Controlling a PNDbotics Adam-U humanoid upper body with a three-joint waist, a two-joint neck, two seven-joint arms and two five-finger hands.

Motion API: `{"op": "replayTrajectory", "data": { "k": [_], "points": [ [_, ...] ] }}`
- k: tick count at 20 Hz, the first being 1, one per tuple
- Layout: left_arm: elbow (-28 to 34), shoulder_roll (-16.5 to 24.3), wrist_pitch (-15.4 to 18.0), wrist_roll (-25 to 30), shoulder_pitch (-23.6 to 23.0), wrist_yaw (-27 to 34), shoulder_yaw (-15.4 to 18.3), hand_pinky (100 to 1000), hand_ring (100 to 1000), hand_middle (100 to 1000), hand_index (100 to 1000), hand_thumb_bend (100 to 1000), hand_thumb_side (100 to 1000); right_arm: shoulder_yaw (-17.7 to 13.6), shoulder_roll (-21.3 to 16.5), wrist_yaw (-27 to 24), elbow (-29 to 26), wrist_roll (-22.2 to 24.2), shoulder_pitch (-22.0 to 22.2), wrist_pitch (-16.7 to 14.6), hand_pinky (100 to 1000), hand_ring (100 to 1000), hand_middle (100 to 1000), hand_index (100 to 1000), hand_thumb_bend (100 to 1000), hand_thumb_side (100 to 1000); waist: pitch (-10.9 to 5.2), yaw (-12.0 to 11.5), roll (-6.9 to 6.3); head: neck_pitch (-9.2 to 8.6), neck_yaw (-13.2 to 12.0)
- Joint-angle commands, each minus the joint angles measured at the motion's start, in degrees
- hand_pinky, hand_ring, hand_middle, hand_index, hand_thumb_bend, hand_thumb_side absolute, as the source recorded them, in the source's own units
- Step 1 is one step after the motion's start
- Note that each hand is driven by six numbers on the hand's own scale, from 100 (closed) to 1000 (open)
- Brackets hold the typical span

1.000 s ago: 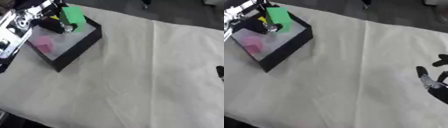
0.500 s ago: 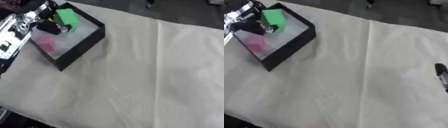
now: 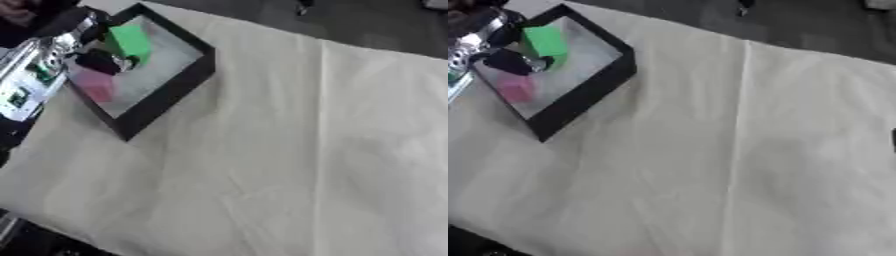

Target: Pick up the objects with one hand, pass them to the other hand, and then place them into the box on the other side of the table.

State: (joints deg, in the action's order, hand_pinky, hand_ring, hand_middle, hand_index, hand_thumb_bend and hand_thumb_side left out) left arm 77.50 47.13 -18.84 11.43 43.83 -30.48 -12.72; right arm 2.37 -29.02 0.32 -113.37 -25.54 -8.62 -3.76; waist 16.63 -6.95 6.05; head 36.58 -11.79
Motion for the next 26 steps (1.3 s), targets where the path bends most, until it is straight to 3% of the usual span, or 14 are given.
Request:
{"op": "replayTrajectory", "data": {
  "k": [1, 10, 15, 16, 17, 18, 20, 23, 24, 26],
  "points": [
    [0.22, 2.20, 0.45, -0.11, 0.61, -3.52, 1.14, 897, 733, 664, 822, 689, 448, -0.93, -0.89, -0.39, -1.22, -0.49, -0.44, -0.06, 302, 826, 512, 536, 491, 205, -0.91, 0.12, -0.46, -0.51, -0.28],
    [0.90, 2.45, 1.07, -1.40, -0.14, -4.72, 1.85, 910, 739, 673, 835, 694, 559, -1.33, -0.99, -0.86, -1.22, -1.05, -0.12, -0.24, 304, 826, 512, 536, 492, 211, -1.38, 0.00, -0.81, 0.30, 0.77],
    [1.91, 2.63, 0.87, -2.39, -0.52, -3.53, 2.13, 912, 730, 663, 819, 629, 496, -1.50, -1.14, -1.01, -1.22, -1.21, 0.11, -0.55, 306, 826, 512, 536, 493, 211, -1.74, 0.05, -0.93, 0.38, 1.02],
    [2.63, 2.71, 0.41, -3.09, -0.66, -3.24, 2.44, 946, 710, 653, 789, 335, 360, -1.57, -1.13, -1.03, -1.22, -1.32, 0.17, -0.67, 308, 827, 513, 537, 491, 211, -1.81, 0.07, -0.90, 0.46, 1.29],
    [4.41, 2.68, 0.04, -4.42, -1.09, -0.89, 3.23, 951, 706, 652, 785, 271, 332, -1.70, -1.12, -1.04, -1.22, -1.48, 0.26, -0.79, 308, 827, 513, 537, 490, 211, -1.88, 0.05, -0.86, 0.55, 1.62],
    [7.07, 2.84, -0.27, -6.49, -1.87, 2.78, 4.18, 974, 688, 653, 757, 100, 246, -1.84, -1.18, -1.15, -1.22, -1.68, 0.38, -0.96, 309, 829, 515, 539, 483, 213, -1.96, 0.00, -0.83, 0.76, 2.31],
    [14.63, 3.77, -0.68, -12.29, -4.98, 12.74, 6.09, 983, 682, 669, 745, 100, 368, -2.30, -1.53, -1.62, -1.22, -2.25, 0.72, -1.41, 312, 834, 519, 544, 467, 217, -2.09, -0.11, -0.82, 1.13, 4.20],
    [20.48, 5.28, -2.20, -17.75, -7.74, 21.32, 6.45, 983, 682, 669, 745, 100, 368, -2.52, -1.80, -2.18, -1.22, -2.51, 0.83, -1.76, 312, 834, 519, 544, 467, 217, -2.11, -0.01, -0.84, 1.23, 4.89],
    [21.32, 5.35, -2.45, -18.63, -8.18, 22.51, 6.51, 984, 647, 703, 720, 100, 601, -2.68, -1.88, -2.31, -1.22, -2.60, 0.97, -1.85, 343, 869, 556, 581, 359, 227, -2.25, 0.00, -0.76, 1.15, 6.56],
    [23.59, 3.77, -1.64, -20.30, -10.14, 24.40, 8.18, 988, 645, 707, 726, 100, 612, -4.27, -2.35, -3.21, -1.22, -3.61, 2.61, -2.39, 357, 888, 574, 598, 311, 237, -3.23, -0.22, -0.65, 1.63, 10.99]
  ]
}}
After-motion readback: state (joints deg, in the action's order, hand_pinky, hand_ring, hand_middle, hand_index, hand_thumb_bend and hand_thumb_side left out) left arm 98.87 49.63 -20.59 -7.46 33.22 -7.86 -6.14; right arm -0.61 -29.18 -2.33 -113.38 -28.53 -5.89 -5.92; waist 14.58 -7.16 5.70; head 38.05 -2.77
